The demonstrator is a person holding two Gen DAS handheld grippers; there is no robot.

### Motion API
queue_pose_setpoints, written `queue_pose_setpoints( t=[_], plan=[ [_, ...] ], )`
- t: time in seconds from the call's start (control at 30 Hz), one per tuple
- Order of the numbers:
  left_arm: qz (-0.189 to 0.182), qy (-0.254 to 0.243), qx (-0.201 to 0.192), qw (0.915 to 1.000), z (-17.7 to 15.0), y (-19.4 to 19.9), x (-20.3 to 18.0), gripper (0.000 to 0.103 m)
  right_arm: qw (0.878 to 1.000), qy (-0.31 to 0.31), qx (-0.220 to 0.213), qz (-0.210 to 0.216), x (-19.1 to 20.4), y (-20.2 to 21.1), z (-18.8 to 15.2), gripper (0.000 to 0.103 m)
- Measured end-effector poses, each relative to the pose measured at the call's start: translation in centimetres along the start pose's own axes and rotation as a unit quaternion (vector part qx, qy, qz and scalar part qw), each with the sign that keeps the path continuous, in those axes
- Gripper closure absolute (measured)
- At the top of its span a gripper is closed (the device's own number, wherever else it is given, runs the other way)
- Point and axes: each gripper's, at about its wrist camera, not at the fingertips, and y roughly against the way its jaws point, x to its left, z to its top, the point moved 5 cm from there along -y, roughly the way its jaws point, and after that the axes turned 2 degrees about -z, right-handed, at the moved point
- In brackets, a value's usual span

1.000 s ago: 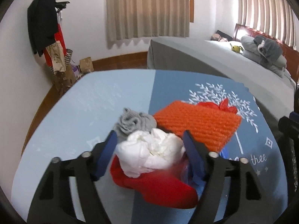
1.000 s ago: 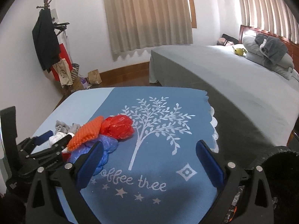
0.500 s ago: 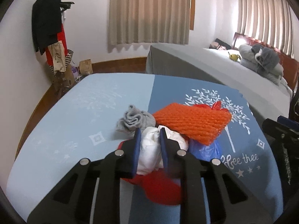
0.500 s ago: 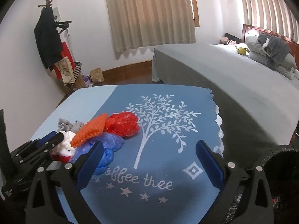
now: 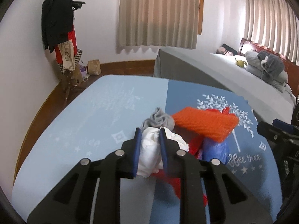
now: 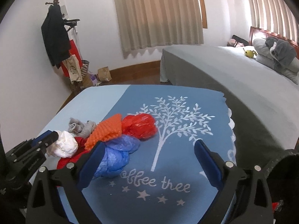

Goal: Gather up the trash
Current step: 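Lift the white bag with the left gripper while the right gripper grasps the orange mesh net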

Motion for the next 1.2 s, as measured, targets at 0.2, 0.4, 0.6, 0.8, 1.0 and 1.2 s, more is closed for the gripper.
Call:
queue_pose_setpoints(
  t=[0.2,0.4,0.6,0.8,1.0,1.2],
  plan=[
    [0.009,-0.003,0.011,0.9999,-1.4,0.5,0.7,0.084,1.000,0.008,0.006,0.006,0.6,-0.1,-0.6,0.009],
    [0.001,-0.001,0.026,0.9997,-2.5,0.3,1.1,0.053,1.000,0.008,0.016,0.006,0.9,-0.4,-1.5,0.009],
    [0.003,-0.012,0.040,0.9991,-2.9,-0.7,0.4,0.036,1.000,0.008,0.021,0.003,0.6,-0.4,-2.0,0.009],
    [0.011,0.004,0.078,0.9969,-3.3,-2.4,1.1,0.050,1.000,0.010,0.021,0.004,0.5,-0.4,-2.0,0.009],
    [0.004,0.025,0.056,0.9981,-2.7,-1.0,2.0,0.068,1.000,0.011,0.014,0.010,1.0,-0.1,-1.7,0.010],
    [0.011,0.028,0.026,0.9992,-1.4,0.9,2.6,0.069,0.999,0.016,-0.010,0.030,2.4,0.5,-0.5,0.015]
  ],
)
